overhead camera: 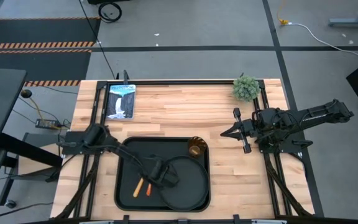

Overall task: Pick and place plate/cup/fork/spoon on tray
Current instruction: Adjust the silverwares on the black tray

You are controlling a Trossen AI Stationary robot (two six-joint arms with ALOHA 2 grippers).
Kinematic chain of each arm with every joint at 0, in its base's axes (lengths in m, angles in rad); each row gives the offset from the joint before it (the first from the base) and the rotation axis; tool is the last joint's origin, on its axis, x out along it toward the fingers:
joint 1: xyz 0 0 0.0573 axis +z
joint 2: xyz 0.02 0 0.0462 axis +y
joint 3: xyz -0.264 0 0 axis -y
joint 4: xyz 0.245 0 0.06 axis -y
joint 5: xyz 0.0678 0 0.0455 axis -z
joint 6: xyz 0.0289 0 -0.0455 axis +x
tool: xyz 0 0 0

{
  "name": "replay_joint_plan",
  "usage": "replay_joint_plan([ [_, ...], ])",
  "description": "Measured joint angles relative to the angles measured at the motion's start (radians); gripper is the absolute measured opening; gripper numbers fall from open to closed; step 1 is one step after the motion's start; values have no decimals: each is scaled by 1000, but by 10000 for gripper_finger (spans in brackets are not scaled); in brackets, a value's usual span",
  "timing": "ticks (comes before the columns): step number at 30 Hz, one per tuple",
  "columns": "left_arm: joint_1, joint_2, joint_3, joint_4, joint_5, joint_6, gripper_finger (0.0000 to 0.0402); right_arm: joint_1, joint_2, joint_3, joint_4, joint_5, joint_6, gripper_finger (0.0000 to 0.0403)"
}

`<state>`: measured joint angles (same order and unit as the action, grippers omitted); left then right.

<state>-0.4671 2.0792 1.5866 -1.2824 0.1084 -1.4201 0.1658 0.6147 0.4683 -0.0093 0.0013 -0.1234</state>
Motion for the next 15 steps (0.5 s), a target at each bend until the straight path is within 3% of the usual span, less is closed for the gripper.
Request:
replay_joint_plan([
  [11,121,0,10,11,-196,362,141,0,0,0,0,0,24,9],
  [15,146,0,10,11,-210,429,141,0,0,0,0,0,39,9],
])
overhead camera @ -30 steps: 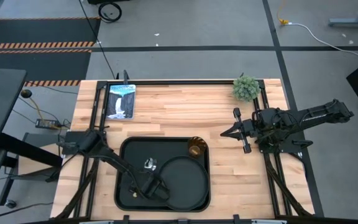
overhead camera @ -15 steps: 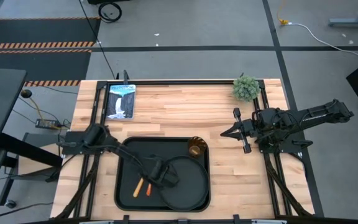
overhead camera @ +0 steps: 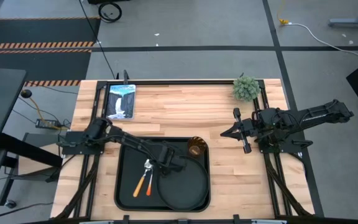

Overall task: Pick and place plate/cup/fork/spoon on tray
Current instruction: Adjust the silverwares on the black tray

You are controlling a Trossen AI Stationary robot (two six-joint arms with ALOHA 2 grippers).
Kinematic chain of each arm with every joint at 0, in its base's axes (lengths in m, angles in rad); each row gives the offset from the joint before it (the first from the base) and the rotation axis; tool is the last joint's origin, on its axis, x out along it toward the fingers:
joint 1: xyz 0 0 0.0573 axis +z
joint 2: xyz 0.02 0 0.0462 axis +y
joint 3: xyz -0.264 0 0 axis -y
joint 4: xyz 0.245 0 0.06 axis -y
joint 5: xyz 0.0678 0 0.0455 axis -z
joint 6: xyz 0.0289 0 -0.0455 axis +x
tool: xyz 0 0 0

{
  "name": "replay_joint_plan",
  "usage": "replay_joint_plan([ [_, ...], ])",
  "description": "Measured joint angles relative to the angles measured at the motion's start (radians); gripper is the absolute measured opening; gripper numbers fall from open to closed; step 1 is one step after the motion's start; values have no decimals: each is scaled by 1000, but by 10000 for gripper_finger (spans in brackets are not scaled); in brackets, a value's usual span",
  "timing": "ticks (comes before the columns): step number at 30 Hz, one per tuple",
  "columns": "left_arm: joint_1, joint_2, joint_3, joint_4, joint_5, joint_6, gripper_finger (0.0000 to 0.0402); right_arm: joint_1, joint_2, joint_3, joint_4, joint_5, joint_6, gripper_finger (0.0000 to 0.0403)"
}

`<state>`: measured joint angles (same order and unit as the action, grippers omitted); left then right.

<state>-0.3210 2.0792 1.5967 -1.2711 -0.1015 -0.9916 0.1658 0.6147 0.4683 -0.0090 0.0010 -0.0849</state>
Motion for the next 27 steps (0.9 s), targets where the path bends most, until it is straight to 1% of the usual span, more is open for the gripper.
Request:
replay_joint_plan([
  [6,2,9,-1,13,-10,70,141,0,0,0,0,0,4,9],
  [17,-58,9,-1,14,-165,214,141,0,0,0,0,0,15,9],
  [25,-76,9,-1,14,-168,267,141,0,0,0,9,-3,24,9],
  [27,-81,9,-1,14,-182,295,141,0,0,0,13,-5,24,9],
])
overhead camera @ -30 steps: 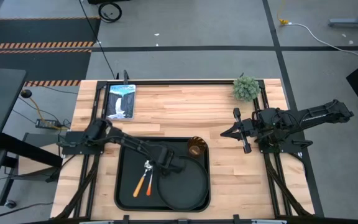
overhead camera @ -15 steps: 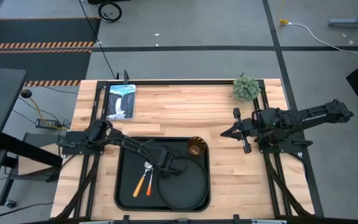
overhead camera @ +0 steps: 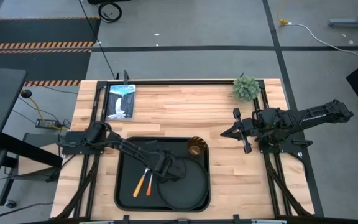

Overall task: Pick and place plate/cup/fork/spoon on tray
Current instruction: Adjust the silverwares on the black tray

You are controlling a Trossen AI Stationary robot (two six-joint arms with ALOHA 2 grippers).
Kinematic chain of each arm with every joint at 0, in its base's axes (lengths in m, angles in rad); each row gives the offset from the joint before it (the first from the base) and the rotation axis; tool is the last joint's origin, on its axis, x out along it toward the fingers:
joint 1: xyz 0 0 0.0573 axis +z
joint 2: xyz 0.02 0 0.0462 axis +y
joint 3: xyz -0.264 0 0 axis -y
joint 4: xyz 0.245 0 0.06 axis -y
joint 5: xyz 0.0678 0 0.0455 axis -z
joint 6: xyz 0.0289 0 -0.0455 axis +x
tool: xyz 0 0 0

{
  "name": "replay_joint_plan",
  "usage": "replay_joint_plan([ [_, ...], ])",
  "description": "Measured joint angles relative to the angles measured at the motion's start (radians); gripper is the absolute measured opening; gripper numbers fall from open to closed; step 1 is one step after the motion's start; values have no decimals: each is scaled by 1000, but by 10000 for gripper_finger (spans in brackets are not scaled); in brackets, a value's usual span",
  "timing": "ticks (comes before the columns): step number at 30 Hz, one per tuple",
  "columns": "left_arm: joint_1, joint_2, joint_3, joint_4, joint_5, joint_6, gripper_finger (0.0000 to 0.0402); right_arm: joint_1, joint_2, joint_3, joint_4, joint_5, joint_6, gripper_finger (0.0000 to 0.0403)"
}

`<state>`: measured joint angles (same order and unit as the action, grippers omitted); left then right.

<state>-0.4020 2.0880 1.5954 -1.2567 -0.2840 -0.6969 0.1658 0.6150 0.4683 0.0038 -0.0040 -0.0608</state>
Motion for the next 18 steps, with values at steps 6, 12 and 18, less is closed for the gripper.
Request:
replay_joint_plan([
  [6,-25,-14,-71,0,-15,29,141,0,0,0,3,-22,6,9],
  [12,-42,-89,-130,34,-39,11,122,0,0,0,6,-23,6,9],
  [18,-38,-246,-288,130,-81,-92,90,0,0,0,12,-24,12,9],
])
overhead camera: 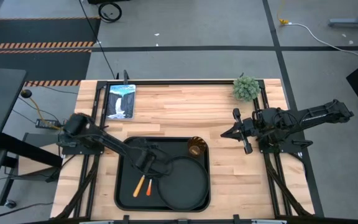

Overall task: Pick and place plate/cup/fork/spoon on tray
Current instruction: Adjust the silverwares on the black tray

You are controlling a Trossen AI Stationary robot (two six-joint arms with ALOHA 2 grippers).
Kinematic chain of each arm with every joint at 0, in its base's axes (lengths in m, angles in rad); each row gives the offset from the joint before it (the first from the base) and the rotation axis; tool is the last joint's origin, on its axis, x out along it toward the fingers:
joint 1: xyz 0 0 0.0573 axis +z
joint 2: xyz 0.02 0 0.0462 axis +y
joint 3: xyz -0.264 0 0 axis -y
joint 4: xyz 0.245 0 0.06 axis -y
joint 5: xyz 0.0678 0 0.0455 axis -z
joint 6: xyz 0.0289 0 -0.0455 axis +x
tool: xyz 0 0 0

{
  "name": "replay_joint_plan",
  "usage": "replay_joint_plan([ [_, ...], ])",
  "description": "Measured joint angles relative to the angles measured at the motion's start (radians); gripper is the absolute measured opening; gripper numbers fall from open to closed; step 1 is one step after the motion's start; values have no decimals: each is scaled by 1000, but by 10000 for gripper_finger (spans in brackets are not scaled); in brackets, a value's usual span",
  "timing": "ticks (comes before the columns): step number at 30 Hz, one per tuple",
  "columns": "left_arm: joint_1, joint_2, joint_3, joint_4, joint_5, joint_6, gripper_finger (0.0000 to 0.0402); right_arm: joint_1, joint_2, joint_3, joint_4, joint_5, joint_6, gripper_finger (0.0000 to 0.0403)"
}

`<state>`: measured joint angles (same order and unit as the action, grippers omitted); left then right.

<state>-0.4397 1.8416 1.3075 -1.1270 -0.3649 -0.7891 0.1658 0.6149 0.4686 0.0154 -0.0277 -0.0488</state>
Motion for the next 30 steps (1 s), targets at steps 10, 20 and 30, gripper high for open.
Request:
replay_joint_plan([
  [10,67,-220,-383,493,212,-115,56,2,0,0,1,0,7,9],
  [20,78,-372,-503,558,232,-234,58,2,0,0,-1,0,12,9],
  [30,83,-375,-644,847,311,-328,138,2,1,0,-6,0,12,9],
])
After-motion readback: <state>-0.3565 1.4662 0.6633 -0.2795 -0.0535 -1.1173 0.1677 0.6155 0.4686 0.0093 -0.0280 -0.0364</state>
